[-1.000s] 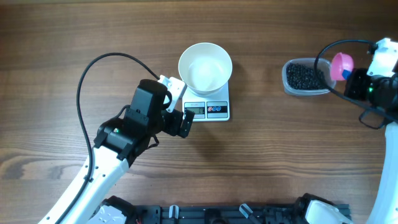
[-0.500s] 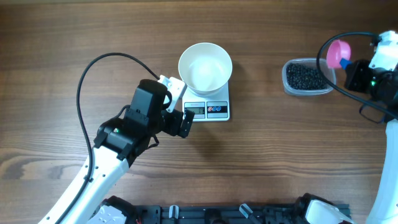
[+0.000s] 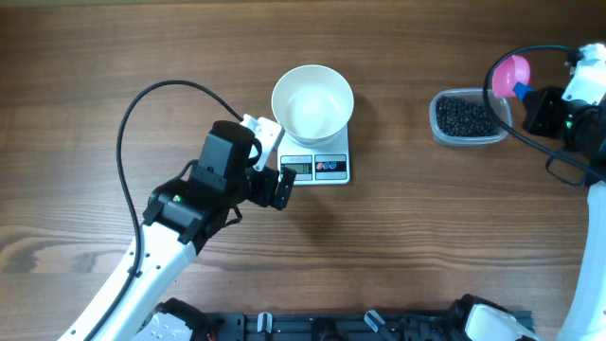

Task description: Scoop item into bowl and weigh 150g on scale

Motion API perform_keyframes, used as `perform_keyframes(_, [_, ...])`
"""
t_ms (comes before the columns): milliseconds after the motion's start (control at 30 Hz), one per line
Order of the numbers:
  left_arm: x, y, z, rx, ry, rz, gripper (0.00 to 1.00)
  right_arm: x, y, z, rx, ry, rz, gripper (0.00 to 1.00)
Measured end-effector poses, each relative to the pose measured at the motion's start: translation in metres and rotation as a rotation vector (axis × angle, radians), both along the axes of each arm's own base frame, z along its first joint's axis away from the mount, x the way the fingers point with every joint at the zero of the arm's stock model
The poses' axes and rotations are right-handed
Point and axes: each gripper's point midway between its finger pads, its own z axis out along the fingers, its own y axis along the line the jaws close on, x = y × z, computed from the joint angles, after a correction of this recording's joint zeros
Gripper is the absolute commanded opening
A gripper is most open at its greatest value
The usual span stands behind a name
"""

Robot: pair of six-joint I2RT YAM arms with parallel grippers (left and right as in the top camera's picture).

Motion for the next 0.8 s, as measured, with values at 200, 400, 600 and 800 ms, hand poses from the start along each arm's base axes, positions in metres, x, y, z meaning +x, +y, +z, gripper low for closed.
perform_keyframes(200, [0.0,0.0001,0.0,0.0,0.0,0.0,1.0,-0.0025,0.0016,-0.0023,0.082,0.021,-0.072,0.04])
perform_keyframes(400, [0.0,0.0001,0.0,0.0,0.0,0.001,1.0,-0.0021,0.0026,-0.0018,0.281,0.037,-0.262,0.04])
perform_keyframes(600, [0.0,0.0001,0.0,0.0,0.0,0.001,1.0,-0.0021,0.0026,-0.0019,0.403,0.05,-0.385,0.04])
perform_keyframes(800, [0.0,0.0,0.0,0.0,0.0,0.0,1.0,0.0008,-0.0027,0.0006,0.417,0.031,-0.433,0.04])
